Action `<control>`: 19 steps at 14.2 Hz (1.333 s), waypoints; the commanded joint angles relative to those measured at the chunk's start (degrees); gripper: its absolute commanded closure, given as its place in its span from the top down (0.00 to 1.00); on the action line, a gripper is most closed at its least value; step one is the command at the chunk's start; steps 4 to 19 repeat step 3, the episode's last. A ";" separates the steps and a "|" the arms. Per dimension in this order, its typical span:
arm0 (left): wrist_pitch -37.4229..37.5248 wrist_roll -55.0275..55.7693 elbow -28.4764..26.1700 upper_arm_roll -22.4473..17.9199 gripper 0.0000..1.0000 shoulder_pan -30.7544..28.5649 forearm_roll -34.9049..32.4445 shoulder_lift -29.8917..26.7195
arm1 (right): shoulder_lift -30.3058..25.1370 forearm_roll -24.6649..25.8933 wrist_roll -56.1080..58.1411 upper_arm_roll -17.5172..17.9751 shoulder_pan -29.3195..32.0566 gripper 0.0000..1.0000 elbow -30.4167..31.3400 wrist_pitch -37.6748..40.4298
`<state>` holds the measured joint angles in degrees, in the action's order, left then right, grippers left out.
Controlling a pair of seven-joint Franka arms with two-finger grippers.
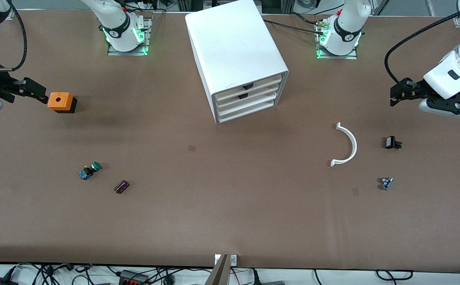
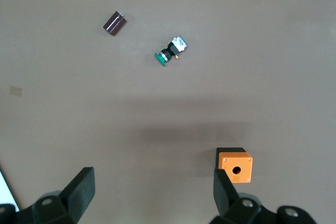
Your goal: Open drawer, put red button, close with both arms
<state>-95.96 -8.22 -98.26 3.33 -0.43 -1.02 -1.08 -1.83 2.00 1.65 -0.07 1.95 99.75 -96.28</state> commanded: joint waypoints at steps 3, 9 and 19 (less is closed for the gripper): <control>1.48 -1.19 1.84 0.01 1.00 -0.18 -0.56 0.82 | -1.42 -0.69 0.63 -0.11 -0.28 1.00 1.23 -0.14; 1.48 -1.19 1.84 0.01 1.00 -0.18 -0.56 0.82 | -1.42 -0.69 0.63 -0.11 -0.28 1.00 1.23 -0.14; 1.48 -1.19 1.84 0.01 1.00 -0.18 -0.56 0.82 | -1.42 -0.69 0.63 -0.11 -0.28 1.00 1.23 -0.14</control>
